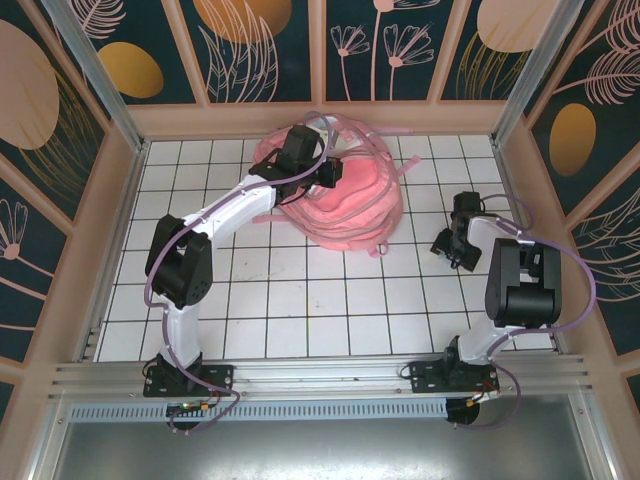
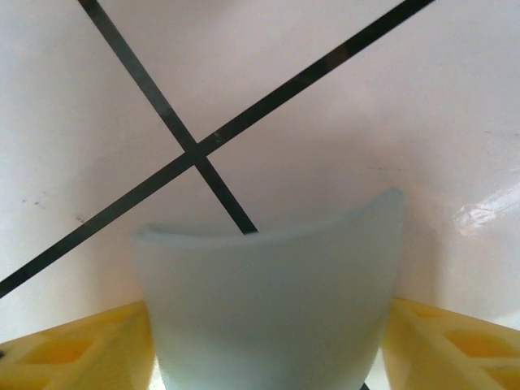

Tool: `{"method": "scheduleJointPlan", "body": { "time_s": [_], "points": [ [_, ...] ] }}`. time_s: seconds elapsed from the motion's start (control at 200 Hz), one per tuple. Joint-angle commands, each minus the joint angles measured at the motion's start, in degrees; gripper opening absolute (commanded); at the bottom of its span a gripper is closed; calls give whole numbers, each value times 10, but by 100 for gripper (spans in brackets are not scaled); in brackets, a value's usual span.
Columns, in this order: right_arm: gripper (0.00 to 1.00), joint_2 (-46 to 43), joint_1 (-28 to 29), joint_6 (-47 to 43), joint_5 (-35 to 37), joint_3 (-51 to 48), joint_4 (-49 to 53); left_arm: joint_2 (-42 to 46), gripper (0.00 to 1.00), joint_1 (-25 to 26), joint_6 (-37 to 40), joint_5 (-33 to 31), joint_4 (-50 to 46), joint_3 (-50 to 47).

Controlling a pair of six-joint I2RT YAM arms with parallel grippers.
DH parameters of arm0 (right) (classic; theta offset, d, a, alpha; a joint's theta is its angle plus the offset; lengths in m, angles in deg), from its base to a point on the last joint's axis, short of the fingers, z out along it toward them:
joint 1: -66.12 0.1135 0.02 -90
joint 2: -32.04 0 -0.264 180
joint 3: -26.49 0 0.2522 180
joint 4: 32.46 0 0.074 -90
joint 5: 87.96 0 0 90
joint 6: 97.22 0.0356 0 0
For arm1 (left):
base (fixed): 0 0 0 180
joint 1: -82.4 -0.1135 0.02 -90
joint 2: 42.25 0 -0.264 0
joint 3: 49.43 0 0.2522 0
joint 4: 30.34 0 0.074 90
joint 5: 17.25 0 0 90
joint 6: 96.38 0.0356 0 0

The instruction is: Pack the student bag

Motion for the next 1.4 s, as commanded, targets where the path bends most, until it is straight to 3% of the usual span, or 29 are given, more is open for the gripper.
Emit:
{"method": "scheduleJointPlan", "body": {
  "time_s": [0.0, 0.235, 0.385, 0.545, 0.835, 1.171, 1.396],
  "points": [
    [66, 18, 2, -3, -26, -9, -17, 43, 0, -3, 6, 4, 31, 5],
    [63, -17, 12, 7, -35, 22, 19, 39, 0, -3, 4, 4, 32, 8],
    [63, -57, 56, 25, -36, 87, 62, 31, 0, -3, 3, 7, 26, 23],
    [63, -59, 112, 52, -115, 163, 62, 23, 0, -3, 0, 14, 24, 37],
    [63, 26, 205, 105, -258, 272, -97, -5, 0, -6, -39, 32, 17, 72],
    [63, 128, 233, 175, -343, 316, -251, -6, 0, -8, -85, 40, 23, 85],
    [81, 111, 238, 180, -321, 301, -266, -1, 0, -8, -86, 29, 22, 81]
  ]
}}
